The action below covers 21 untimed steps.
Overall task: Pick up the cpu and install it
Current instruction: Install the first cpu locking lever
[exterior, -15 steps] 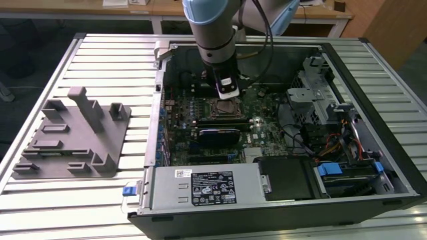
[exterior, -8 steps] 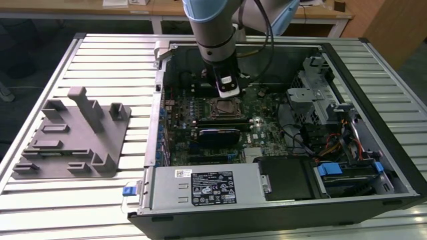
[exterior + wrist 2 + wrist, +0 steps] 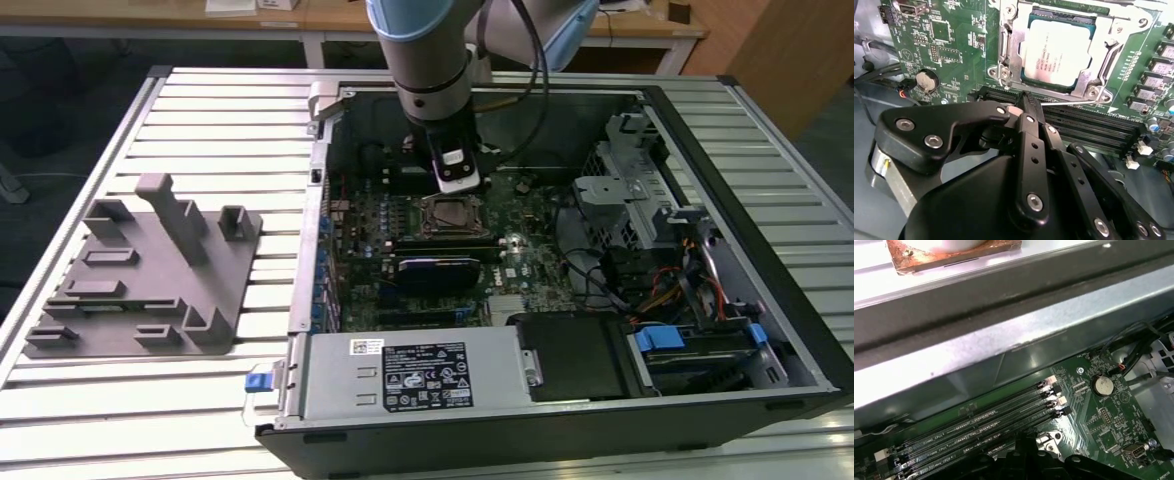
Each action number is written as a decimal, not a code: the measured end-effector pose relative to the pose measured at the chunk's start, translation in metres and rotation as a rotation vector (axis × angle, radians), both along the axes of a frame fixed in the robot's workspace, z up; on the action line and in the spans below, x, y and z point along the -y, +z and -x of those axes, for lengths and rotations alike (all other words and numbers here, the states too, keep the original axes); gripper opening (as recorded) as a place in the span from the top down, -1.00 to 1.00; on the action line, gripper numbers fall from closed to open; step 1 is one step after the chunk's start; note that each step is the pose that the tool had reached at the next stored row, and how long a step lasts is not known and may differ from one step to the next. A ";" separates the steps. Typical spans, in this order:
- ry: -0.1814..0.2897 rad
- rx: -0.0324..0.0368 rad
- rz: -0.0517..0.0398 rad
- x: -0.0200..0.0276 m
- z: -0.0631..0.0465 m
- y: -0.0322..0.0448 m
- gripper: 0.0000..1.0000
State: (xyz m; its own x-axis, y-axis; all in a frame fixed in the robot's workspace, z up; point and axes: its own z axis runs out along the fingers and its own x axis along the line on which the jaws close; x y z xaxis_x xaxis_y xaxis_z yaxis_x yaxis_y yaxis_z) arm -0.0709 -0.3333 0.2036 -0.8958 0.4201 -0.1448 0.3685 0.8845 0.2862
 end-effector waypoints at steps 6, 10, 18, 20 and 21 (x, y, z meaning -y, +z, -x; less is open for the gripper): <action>0.020 0.0000 -0.0006 0.0001 0.002 0.0000 0.79; 0.055 -0.0001 -0.0006 0.0000 0.003 -0.0001 0.79; 0.147 -0.0001 -0.0006 0.0000 0.004 -0.0005 0.79; 0.158 -0.0002 0.0008 0.0000 0.004 -0.0006 0.79; 0.165 -0.0002 0.0013 0.0001 0.004 -0.0008 0.79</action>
State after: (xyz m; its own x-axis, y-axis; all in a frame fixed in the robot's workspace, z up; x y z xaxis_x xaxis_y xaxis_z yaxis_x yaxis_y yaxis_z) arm -0.0744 -0.3334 0.2028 -0.9527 0.2672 -0.1451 0.2184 0.9333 0.2849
